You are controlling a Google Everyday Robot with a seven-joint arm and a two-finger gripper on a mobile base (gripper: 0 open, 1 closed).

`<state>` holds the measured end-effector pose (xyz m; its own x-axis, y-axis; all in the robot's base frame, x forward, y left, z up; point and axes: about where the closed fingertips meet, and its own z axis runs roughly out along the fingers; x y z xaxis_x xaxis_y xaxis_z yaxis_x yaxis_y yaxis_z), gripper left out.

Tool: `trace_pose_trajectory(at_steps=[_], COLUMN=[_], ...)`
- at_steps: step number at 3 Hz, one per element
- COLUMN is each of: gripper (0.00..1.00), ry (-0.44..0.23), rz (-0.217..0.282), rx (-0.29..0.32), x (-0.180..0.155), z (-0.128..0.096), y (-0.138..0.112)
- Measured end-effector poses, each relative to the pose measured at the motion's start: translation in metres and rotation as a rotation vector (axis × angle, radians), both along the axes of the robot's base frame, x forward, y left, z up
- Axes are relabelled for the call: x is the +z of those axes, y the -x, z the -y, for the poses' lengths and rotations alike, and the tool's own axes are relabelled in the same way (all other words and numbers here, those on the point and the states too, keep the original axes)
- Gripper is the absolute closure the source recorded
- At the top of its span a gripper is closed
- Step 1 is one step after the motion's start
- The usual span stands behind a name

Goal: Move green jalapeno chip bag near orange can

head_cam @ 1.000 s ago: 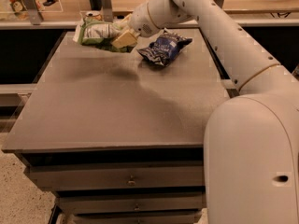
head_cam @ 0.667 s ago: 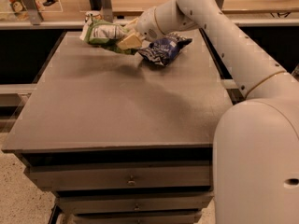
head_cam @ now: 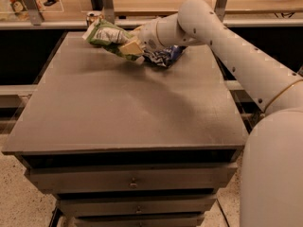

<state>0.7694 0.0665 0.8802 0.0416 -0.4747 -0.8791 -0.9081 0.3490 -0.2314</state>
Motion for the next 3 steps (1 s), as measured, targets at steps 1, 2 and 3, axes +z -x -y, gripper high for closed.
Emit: trace_pose_trajectory(at_steps=[1, 2, 3], gripper=[1.0, 1.0, 1.0], ry=[-0.006, -0.017, -0.027], rz=[0.011, 0.032, 0.054], rx=[-0.088, -0.174, -0.242], x=[-0.007, -0.011, -0.012], z=[-0.011, -0.012, -0.009], y=[-0.004, -0.012, -0.02])
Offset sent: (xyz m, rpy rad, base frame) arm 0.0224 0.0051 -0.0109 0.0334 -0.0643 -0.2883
